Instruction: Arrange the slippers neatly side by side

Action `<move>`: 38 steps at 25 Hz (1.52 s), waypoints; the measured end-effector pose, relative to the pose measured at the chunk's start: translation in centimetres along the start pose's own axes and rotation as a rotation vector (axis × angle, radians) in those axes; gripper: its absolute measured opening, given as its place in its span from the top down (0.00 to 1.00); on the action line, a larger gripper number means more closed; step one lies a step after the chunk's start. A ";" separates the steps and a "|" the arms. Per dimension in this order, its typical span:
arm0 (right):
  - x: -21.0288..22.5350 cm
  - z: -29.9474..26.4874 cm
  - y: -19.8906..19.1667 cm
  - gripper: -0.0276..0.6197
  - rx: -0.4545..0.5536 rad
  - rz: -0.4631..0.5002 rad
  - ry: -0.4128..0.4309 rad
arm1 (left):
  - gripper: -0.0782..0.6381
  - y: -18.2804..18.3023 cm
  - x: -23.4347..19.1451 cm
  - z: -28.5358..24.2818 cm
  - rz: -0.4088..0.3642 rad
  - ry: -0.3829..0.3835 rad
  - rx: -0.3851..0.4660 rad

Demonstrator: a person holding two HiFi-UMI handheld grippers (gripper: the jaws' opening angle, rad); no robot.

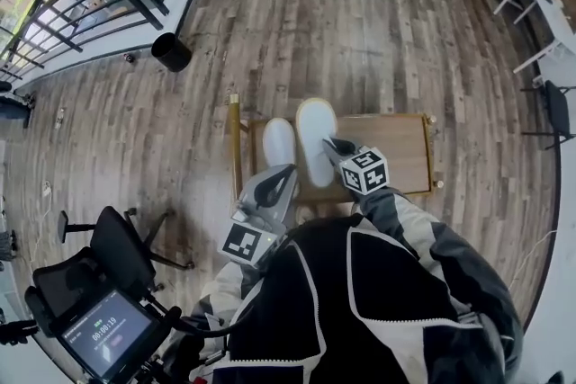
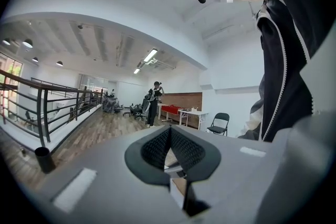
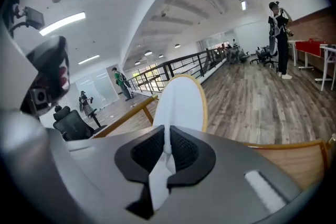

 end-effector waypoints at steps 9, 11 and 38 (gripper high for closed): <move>3.2 -8.1 -6.2 0.91 -0.221 -0.100 -0.089 | 0.87 -2.2 -1.1 1.9 -0.009 0.015 -0.031; 3.3 -8.6 -6.9 0.91 -0.249 -0.106 -0.109 | 0.87 -2.6 -1.1 2.2 -0.007 0.012 -0.039; 3.1 -8.5 -9.1 0.68 -0.319 -0.060 -0.142 | 0.87 -3.8 -1.6 2.9 -0.016 -0.040 -0.039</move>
Point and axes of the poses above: the fingertips, and each gripper's own axes: z backward along the fingers, x to its right, y out of its top, the point moved 4 cm from there along z, backward along the fingers, and after that the axes turned 14 degrees about -x, right-handed, at the moved point
